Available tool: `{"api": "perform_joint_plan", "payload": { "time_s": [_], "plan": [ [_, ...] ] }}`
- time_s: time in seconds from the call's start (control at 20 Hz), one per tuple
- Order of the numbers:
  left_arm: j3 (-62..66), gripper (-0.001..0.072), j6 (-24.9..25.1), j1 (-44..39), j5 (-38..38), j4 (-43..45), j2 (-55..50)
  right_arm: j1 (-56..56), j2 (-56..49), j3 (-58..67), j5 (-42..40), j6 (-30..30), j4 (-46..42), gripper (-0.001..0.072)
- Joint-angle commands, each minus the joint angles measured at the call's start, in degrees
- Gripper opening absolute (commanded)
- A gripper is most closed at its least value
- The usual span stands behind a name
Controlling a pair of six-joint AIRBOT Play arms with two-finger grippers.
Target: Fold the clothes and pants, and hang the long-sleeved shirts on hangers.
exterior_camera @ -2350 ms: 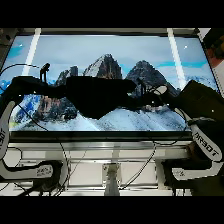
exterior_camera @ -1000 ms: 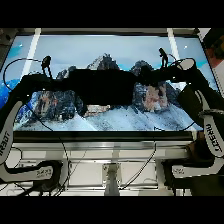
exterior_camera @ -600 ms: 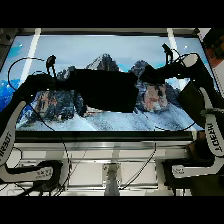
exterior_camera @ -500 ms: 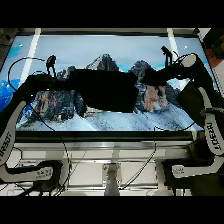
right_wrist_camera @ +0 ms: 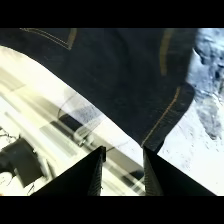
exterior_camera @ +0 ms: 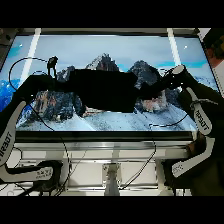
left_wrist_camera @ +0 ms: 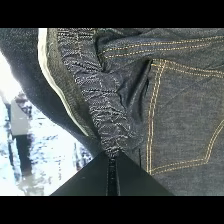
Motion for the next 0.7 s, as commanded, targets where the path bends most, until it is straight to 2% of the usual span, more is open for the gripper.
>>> {"api": "perform_joint_plan", "payload": {
  "time_s": [0.0, 0.05, 0.65],
  "plan": [
    [0.0, 0.0023, 0.0, 0.0, 1.1, 0.5, 0.0, -0.7, -3.5, -0.3, 2.8, -1.3, 2.1, 0.0289],
    [0.0, 0.0023, 0.0, 0.0, 1.0, 0.5, 0.0, -0.7, -3.8, -0.3, 3.8, -1.3, 1.9, 0.0308],
    [0.0, 0.0023, 0.0, 1.2, 1.0, 0.4, 0.0, -0.2, -5.0, -6.6, 3.3, -1.0, 1.7, 0.0309]
  ]
}}
